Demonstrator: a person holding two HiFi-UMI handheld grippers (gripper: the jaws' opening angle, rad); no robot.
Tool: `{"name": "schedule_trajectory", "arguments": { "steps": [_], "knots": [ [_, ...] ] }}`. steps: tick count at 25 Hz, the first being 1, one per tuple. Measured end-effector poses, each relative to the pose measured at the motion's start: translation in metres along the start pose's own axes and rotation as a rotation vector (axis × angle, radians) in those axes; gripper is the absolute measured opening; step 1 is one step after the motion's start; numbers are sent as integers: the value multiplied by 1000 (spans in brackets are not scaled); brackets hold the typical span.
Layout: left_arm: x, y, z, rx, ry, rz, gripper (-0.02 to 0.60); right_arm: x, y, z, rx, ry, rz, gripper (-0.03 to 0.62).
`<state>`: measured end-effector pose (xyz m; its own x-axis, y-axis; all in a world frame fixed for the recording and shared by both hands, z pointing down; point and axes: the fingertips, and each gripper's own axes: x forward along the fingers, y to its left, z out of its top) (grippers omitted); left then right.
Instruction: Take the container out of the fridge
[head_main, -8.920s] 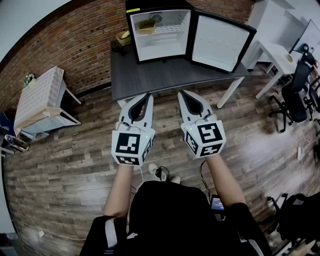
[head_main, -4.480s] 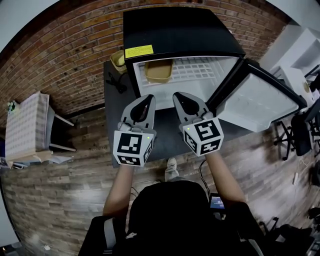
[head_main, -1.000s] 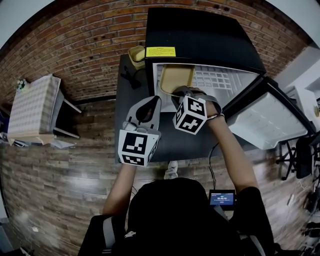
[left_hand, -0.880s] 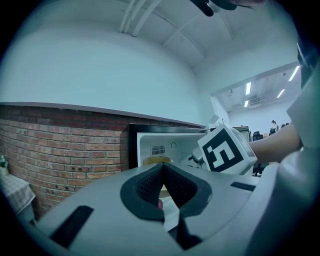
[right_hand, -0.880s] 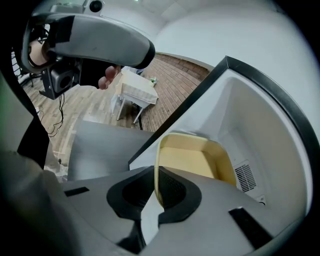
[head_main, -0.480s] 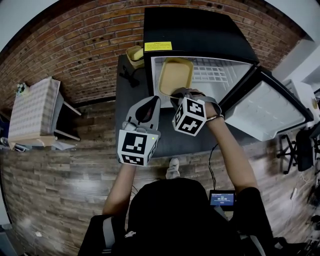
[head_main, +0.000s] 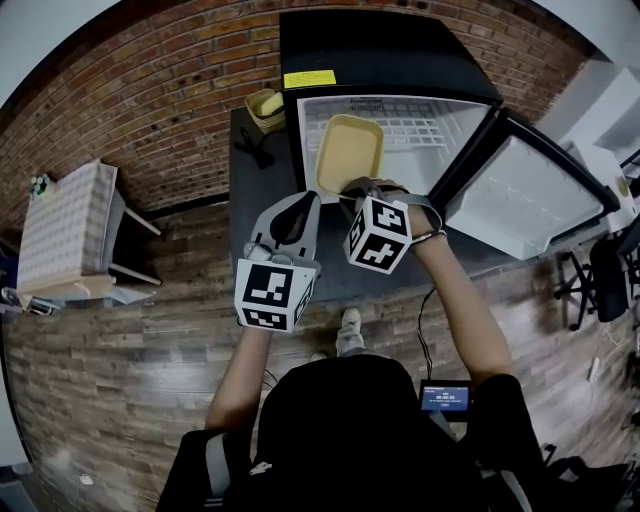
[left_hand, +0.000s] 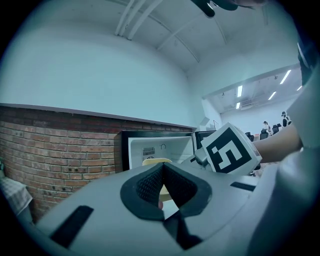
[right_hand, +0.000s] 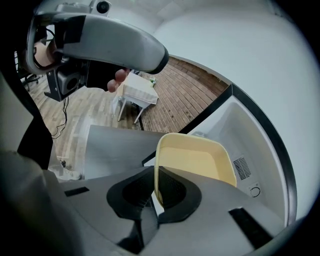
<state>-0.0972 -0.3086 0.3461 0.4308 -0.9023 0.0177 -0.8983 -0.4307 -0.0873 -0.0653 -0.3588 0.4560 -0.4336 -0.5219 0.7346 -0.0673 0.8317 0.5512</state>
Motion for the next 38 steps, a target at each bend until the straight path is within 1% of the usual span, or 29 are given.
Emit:
{"name": "schedule_trajectory", "arguments": {
  "steps": [9,25,33,38],
  "knots": [
    [-33,-9,6,-4,-20,-18,14,-20,30,10,9,11,-15,51],
    [-85,-29,6,-2,-32,-47,14,-50,77,22,28,29,-35,51],
    [-97,-38,2,3,-28,-52,14,-61,93,24,39,20,-40,51],
    [-97,-49,5,-3,-31,-63,14,-70,98,19,53,11,-39,51]
  ]
}}
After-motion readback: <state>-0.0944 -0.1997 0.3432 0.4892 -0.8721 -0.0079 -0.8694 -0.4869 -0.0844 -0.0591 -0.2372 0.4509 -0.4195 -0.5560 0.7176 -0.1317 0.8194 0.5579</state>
